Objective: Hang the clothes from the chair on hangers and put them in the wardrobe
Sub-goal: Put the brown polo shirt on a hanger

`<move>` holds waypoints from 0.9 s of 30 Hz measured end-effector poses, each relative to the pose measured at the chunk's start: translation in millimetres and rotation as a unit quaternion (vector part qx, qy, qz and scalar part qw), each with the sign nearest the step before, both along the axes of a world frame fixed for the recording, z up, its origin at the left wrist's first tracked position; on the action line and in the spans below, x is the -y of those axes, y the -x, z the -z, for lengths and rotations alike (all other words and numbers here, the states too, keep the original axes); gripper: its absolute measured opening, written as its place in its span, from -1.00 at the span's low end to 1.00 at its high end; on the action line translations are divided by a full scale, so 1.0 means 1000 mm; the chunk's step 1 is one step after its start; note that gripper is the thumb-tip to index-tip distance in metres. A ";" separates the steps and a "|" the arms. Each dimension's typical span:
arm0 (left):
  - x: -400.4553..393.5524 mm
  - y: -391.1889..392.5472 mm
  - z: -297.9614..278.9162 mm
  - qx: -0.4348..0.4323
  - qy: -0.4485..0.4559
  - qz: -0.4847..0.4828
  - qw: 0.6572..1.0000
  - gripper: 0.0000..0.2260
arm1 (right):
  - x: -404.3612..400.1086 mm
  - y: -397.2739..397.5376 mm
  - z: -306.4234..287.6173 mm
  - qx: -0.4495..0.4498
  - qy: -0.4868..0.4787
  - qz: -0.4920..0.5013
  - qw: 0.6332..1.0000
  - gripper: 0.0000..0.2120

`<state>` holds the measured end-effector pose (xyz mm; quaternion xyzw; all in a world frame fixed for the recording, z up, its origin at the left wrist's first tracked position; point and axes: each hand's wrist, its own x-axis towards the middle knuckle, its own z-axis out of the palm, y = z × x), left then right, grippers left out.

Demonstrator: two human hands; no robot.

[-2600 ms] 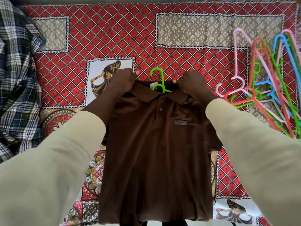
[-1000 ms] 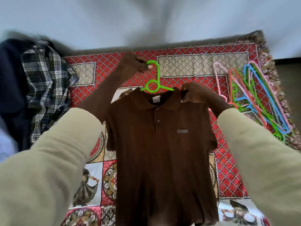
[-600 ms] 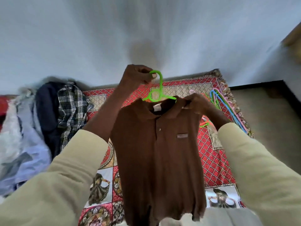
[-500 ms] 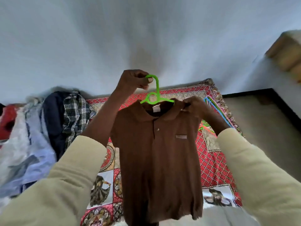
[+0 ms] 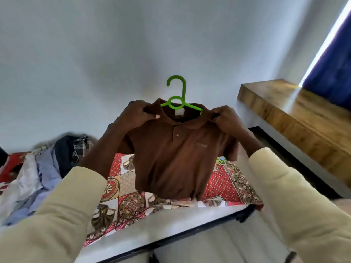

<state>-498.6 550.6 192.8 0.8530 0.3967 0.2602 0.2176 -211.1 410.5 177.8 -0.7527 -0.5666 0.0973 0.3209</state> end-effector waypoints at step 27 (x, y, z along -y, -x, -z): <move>0.293 -0.133 -0.025 0.043 -0.014 0.272 0.961 -0.68 | 0.486 0.021 -0.038 0.261 -0.042 0.326 0.908 -0.65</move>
